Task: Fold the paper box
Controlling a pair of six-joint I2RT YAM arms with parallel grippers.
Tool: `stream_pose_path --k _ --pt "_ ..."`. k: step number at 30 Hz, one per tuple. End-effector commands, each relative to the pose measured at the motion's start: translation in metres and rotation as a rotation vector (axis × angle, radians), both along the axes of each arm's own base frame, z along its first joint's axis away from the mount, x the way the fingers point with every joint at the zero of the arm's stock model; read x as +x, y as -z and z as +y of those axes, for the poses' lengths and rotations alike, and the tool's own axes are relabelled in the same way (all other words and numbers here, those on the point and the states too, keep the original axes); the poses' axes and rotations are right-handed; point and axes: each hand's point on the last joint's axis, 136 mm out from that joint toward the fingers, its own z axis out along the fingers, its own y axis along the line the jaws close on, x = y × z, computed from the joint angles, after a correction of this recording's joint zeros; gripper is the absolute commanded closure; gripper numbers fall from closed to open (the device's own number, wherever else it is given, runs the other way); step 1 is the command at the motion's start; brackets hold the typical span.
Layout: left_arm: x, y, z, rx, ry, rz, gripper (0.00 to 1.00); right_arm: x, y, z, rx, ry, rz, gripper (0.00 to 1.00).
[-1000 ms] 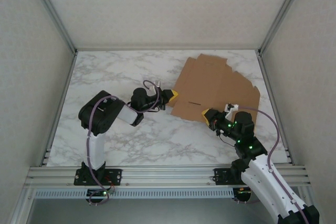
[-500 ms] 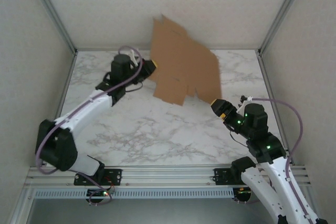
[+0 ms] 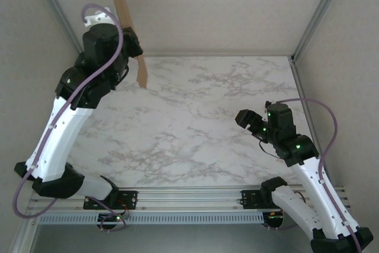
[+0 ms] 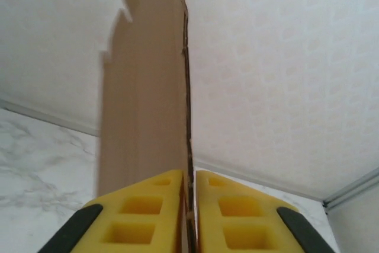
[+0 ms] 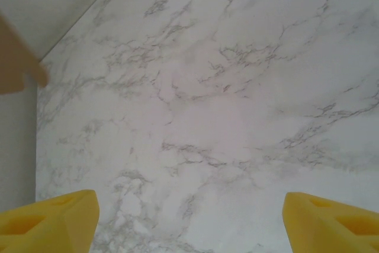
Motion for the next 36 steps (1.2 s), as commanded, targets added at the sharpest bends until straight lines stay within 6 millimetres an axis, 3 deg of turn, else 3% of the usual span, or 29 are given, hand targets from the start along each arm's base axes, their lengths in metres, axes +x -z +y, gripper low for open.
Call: stream_pose_path --k 1,4,6,8,12,14,16,18,21,23,25,27,29,31,34,36 --pt "0.009 0.034 -0.013 0.384 -0.137 0.144 0.85 0.000 -0.004 -0.003 -0.045 -0.013 -0.023 0.18" --pt "0.012 0.062 -0.071 0.611 -0.117 0.159 0.84 -0.001 0.002 -0.006 -0.061 -0.002 -0.011 0.18" --pt "0.017 0.097 -0.107 0.720 -0.074 0.201 0.84 -0.003 0.002 -0.013 -0.085 0.018 -0.012 0.18" --pt "0.021 0.142 -0.139 0.798 0.005 0.268 0.84 -0.005 0.001 -0.026 -0.128 0.069 -0.015 0.18" --pt "0.022 0.260 -0.197 0.876 0.199 0.479 0.89 -0.013 -0.011 -0.058 -0.219 0.197 -0.056 0.17" --pt "0.016 0.316 -0.226 0.856 0.288 0.573 0.80 -0.016 -0.017 -0.069 -0.242 0.239 -0.077 0.16" --pt "0.003 0.360 -0.259 0.799 0.396 0.620 0.62 -0.018 -0.019 -0.078 -0.267 0.276 -0.079 0.14" --pt "-0.010 0.375 -0.285 0.690 0.495 0.625 0.48 -0.022 -0.021 -0.088 -0.295 0.322 -0.073 0.09" --pt "-0.023 0.358 -0.309 0.474 0.631 0.600 0.30 -0.025 -0.030 -0.100 -0.326 0.375 -0.093 0.08" --pt "-0.024 0.341 -0.312 0.349 0.690 0.586 0.26 -0.025 -0.033 -0.104 -0.333 0.390 -0.111 0.08" --pt "-0.020 0.320 -0.300 0.236 0.713 0.571 0.26 -0.021 -0.035 -0.103 -0.336 0.392 -0.117 0.08" --pt "-0.013 0.301 -0.282 0.137 0.715 0.540 0.26 -0.010 -0.029 -0.088 -0.317 0.327 -0.105 0.12" --pt "-0.001 0.281 -0.255 0.049 0.672 0.490 0.26 0.005 -0.017 -0.062 -0.275 0.226 -0.073 0.17" --pt "0.016 0.272 -0.215 -0.033 0.581 0.445 0.27 0.024 0.006 -0.033 -0.242 0.117 0.006 0.21" --pt "0.039 0.280 -0.152 -0.152 0.427 0.445 0.28 0.050 0.040 -0.007 -0.231 0.044 0.110 0.20" --pt "0.043 0.288 -0.119 -0.200 0.345 0.448 0.29 0.068 0.056 0.008 -0.219 0.006 0.146 0.17"
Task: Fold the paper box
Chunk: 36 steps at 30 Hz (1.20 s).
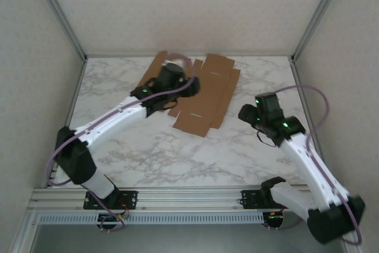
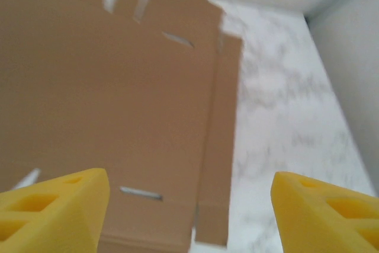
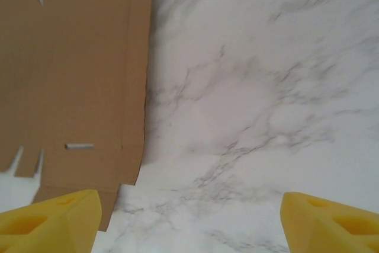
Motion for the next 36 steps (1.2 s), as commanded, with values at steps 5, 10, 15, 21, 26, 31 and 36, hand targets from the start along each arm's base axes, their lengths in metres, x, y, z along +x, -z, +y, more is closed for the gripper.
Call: stream_pose_path --k 5,10,15,21,26,31,36 --pt "-0.014 0.020 0.063 -0.135 -0.175 0.021 0.28 0.066 0.054 0.062 0.125 -0.137 0.149 0.11" --pt "-0.039 0.004 0.084 -0.158 -0.188 -0.018 0.27 0.108 0.084 0.067 0.284 -0.103 0.154 0.15" --pt "-0.070 -0.003 0.094 -0.246 -0.158 -0.050 0.26 0.151 0.084 0.064 0.478 -0.094 0.084 0.14" --pt "-0.091 -0.012 0.100 -0.272 -0.104 -0.118 0.25 0.174 0.110 0.066 0.543 -0.129 0.135 0.25" --pt "-0.094 -0.015 0.099 -0.233 -0.069 -0.133 0.25 0.181 0.129 0.069 0.569 -0.138 0.140 0.42" --pt "-0.094 -0.018 0.095 -0.228 -0.041 -0.144 0.25 0.180 0.140 0.070 0.578 -0.148 0.144 0.72" --pt "-0.091 -0.017 0.095 -0.212 -0.043 -0.147 0.26 0.171 0.143 0.072 0.469 -0.227 0.184 0.91"
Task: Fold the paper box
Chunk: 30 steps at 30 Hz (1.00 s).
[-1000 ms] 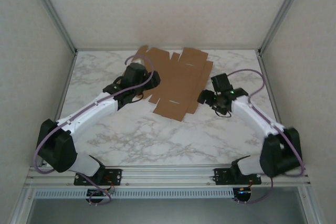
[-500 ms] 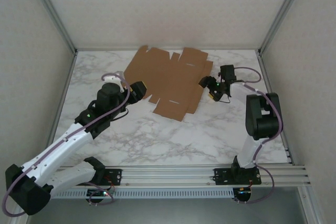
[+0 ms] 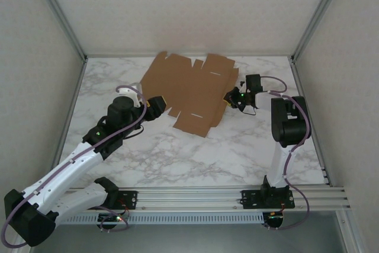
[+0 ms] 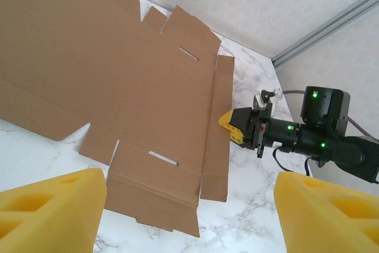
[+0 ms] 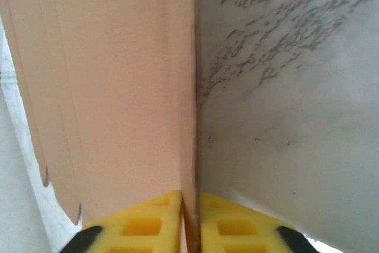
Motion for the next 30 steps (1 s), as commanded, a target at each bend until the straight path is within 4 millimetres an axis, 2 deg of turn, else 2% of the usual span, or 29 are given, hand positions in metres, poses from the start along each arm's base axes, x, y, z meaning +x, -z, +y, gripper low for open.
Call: stream_pose_path --k 1,4,12,16,18,21,26,30 --pt "0.004 -0.010 0.000 0.008 0.005 -0.039 0.26 -0.008 0.003 0.003 -0.107 -0.111 -0.001 0.92" --pt "0.007 -0.007 0.001 0.021 -0.007 -0.032 0.26 -0.025 0.004 0.006 -0.210 -0.202 0.018 1.00" --pt "0.016 0.007 0.000 0.075 -0.016 0.008 0.28 -0.078 -0.005 0.025 -0.505 -0.526 -0.033 1.00" --pt "0.018 0.026 -0.003 0.066 -0.026 0.066 0.28 -0.101 -0.003 0.018 -0.684 -0.628 -0.013 1.00" --pt "0.019 0.042 -0.002 0.062 -0.038 0.106 0.28 -0.107 -0.006 0.006 -0.803 -0.650 0.004 1.00" --pt "0.019 0.078 -0.007 0.018 -0.040 0.187 0.30 -0.109 -0.014 -0.007 -0.934 -0.656 0.028 1.00" --pt "0.010 0.145 -0.012 -0.049 -0.052 0.325 0.35 -0.113 -0.018 -0.014 -1.135 -0.705 0.046 1.00" --pt "0.004 0.185 -0.017 -0.071 -0.047 0.414 0.39 -0.117 -0.005 -0.008 -1.223 -0.762 0.066 1.00"
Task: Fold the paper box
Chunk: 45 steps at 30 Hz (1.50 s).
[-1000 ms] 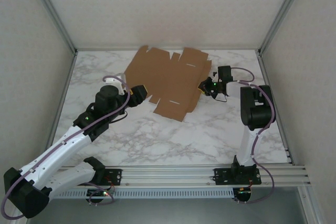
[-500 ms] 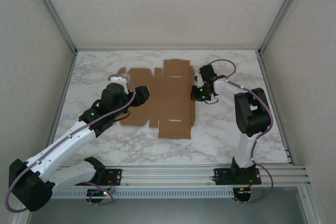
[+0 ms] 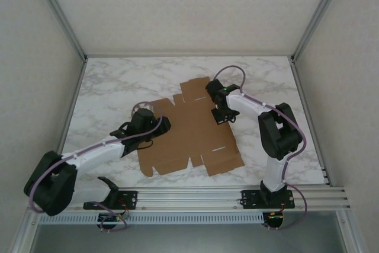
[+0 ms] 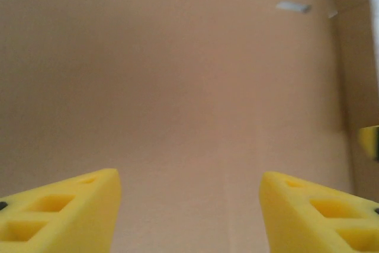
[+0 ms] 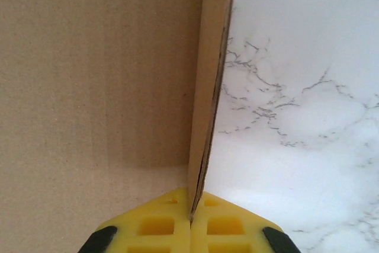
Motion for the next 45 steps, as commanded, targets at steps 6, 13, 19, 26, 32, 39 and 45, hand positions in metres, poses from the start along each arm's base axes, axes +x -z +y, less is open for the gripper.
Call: stream_pose_path --k 6,13,19,26,32,39,45 --pt "0.002 0.038 -0.009 -0.081 -0.032 0.072 0.41 -0.013 0.027 0.002 -0.222 -0.082 0.033 1.00" --pt "-0.001 0.053 -0.011 -0.080 -0.026 0.107 0.43 -0.025 0.046 0.018 -0.174 -0.102 0.080 1.00" --pt "0.004 0.038 -0.010 -0.057 -0.014 0.073 0.43 -0.011 0.009 0.008 -0.083 0.003 -0.038 1.00" --pt "0.014 0.012 -0.028 -0.080 0.069 0.031 0.48 -0.009 -0.048 0.009 0.156 0.095 -0.101 1.00" --pt "0.016 -0.009 -0.069 -0.200 0.201 0.018 0.79 -0.016 -0.060 0.006 0.175 0.084 -0.114 1.00" --pt "0.029 0.009 -0.103 -0.295 0.246 0.071 0.99 -0.018 -0.061 0.009 0.190 0.079 -0.102 1.00" --pt "0.037 0.032 -0.116 -0.345 0.242 0.124 1.00 -0.020 -0.067 0.011 0.216 0.071 -0.102 1.00"
